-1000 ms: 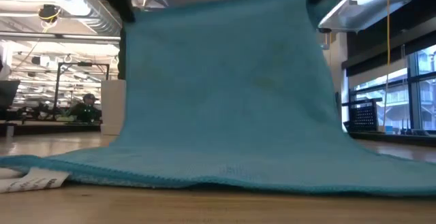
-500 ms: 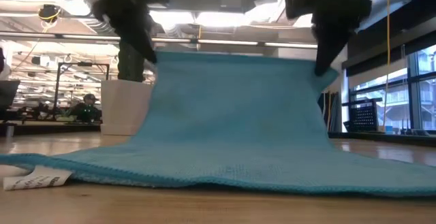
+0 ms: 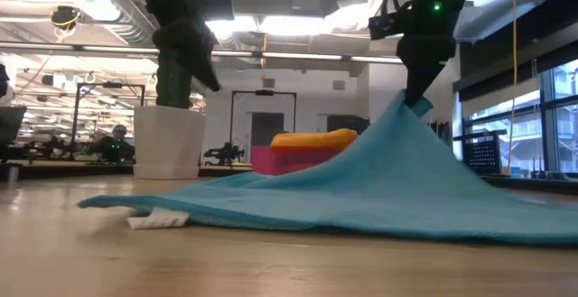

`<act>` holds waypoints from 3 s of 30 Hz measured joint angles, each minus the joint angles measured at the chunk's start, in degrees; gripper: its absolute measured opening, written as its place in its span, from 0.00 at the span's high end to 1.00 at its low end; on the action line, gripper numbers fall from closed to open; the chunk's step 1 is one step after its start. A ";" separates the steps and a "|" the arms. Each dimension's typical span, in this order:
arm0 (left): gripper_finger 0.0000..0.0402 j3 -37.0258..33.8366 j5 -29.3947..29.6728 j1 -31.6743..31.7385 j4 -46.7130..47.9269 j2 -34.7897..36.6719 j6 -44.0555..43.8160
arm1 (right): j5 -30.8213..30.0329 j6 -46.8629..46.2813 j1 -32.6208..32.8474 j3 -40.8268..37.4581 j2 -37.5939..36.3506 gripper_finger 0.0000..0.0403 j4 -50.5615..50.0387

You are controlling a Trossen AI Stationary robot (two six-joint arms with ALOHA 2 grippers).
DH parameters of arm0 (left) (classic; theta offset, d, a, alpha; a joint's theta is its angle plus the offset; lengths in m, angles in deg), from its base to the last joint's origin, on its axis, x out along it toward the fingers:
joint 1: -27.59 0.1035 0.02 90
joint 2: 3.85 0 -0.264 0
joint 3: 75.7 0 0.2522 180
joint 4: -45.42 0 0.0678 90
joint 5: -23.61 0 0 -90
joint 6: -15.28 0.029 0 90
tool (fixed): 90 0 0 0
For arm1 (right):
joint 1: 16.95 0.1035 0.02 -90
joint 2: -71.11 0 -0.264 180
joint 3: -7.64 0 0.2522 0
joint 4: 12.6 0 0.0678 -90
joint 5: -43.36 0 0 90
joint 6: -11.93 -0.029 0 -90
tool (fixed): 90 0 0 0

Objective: Fold microfiber towels
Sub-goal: Fold the blue microfiber cloth

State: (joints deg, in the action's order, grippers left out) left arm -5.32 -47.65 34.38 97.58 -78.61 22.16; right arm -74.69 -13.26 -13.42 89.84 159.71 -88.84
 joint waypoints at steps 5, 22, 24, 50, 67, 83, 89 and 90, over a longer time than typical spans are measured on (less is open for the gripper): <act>1.00 -0.57 -12.32 -0.32 -8.13 -0.67 -1.03 | 2.50 0.19 -0.15 0.00 0.02 1.00 0.70; 0.68 -3.96 -8.34 1.02 -41.32 -24.90 -7.80 | 5.33 0.04 2.20 0.00 0.02 1.00 1.92; 0.66 -3.96 -8.04 1.66 -44.58 -26.36 -7.02 | 5.35 0.08 2.67 0.00 0.02 1.00 1.95; 0.64 -3.96 -17.21 -0.11 -52.37 -28.15 13.57 | 2.18 7.40 17.11 0.06 1.92 1.00 12.38; 0.52 -3.96 -17.95 -0.18 -54.45 -28.16 19.52 | 3.71 2.04 23.79 0.07 8.39 1.00 16.38; 0.50 0.72 -14.82 0.81 -55.45 -36.44 22.61 | 3.91 -0.27 27.52 0.02 8.61 1.00 20.45; 0.49 3.02 -14.91 -0.15 -55.68 -36.41 27.46 | 4.17 -0.27 27.61 0.02 8.61 1.00 20.80; 0.49 3.33 -14.98 -0.30 -55.69 -36.41 28.40 | 4.17 -0.27 27.60 0.02 8.61 1.00 20.84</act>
State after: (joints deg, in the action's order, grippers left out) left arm -1.98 -62.63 34.08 41.88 -115.03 50.55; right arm -70.52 -13.53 14.18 89.86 168.32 -68.00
